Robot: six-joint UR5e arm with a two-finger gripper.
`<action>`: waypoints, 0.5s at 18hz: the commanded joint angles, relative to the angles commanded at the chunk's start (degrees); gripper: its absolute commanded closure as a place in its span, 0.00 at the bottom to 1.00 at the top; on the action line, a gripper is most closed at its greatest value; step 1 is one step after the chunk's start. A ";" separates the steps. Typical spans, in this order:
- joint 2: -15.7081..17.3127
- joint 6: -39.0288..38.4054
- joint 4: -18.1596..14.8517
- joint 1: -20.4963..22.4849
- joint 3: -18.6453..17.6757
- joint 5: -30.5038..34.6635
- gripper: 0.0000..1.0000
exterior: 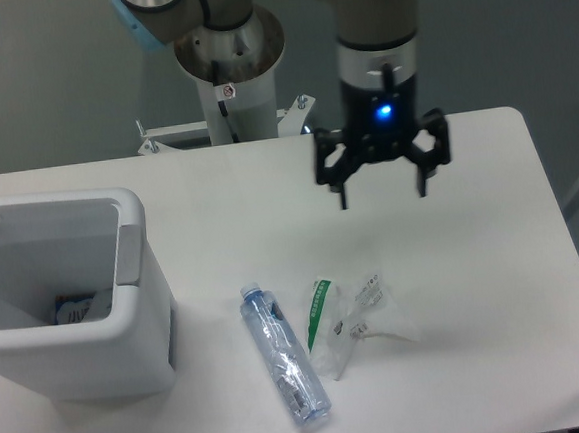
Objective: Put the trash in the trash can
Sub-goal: 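Move the open gripper over the crumpled clear plastic bag and lower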
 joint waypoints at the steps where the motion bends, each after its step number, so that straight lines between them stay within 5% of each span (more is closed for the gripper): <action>1: -0.09 0.97 0.26 0.17 -0.09 0.17 0.00; 5: -1.67 2.82 0.79 0.26 -1.31 0.44 0.00; 9: -1.94 2.56 10.00 0.88 -5.96 0.26 0.00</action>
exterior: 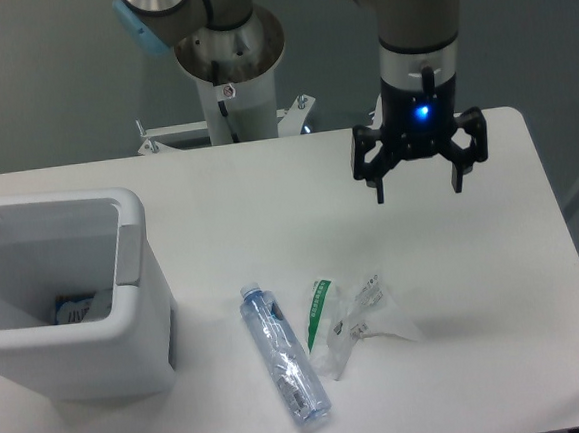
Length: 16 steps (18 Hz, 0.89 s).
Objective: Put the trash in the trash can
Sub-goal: 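Move the open gripper over the crumpled clear plastic bag and lower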
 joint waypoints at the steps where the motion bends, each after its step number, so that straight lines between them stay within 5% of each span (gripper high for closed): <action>1: 0.00 -0.09 2.03 0.00 -1.50 0.17 0.00; 16: -12.91 2.37 7.67 -6.23 -3.62 11.42 0.00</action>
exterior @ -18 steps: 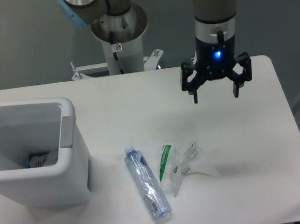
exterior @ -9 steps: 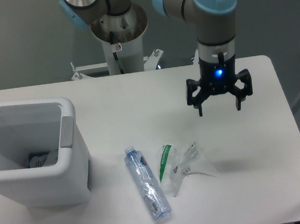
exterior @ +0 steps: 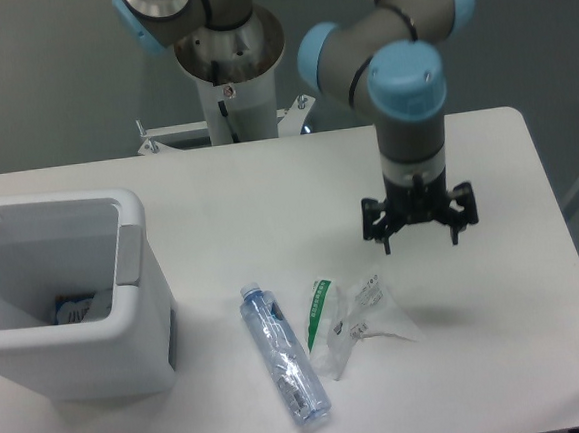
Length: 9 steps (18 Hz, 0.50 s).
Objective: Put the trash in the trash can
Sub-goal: 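Move the open gripper over the crumpled clear plastic bag and lower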
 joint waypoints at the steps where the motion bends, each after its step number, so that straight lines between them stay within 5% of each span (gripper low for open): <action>1: -0.18 0.79 0.00 -0.44 0.00 -0.08 0.00; 9: -0.36 11.07 0.00 -1.94 -2.45 -5.00 0.00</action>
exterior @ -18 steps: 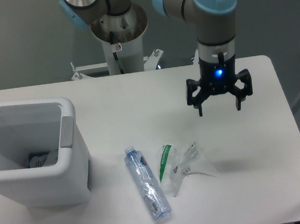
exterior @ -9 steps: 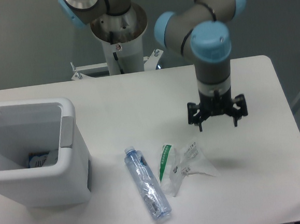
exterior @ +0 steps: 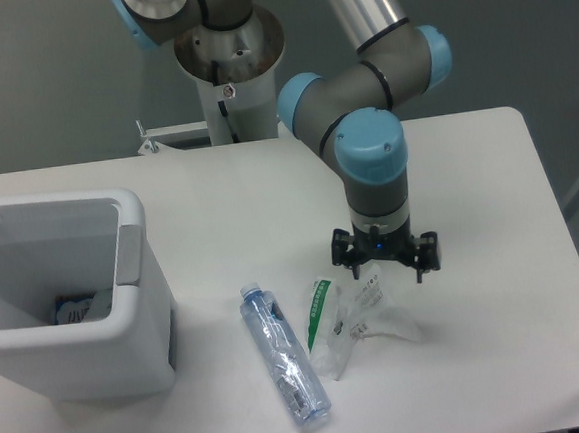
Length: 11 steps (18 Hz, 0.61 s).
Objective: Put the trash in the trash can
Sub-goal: 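Move the open gripper over the crumpled clear plastic bag and lower, then close the gripper on the plastic bag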
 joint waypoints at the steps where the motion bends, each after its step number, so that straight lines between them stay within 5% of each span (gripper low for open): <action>1: 0.00 1.31 0.09 -0.26 -0.96 -0.01 0.00; 11: -2.28 3.26 0.18 -1.58 -1.59 -0.09 0.05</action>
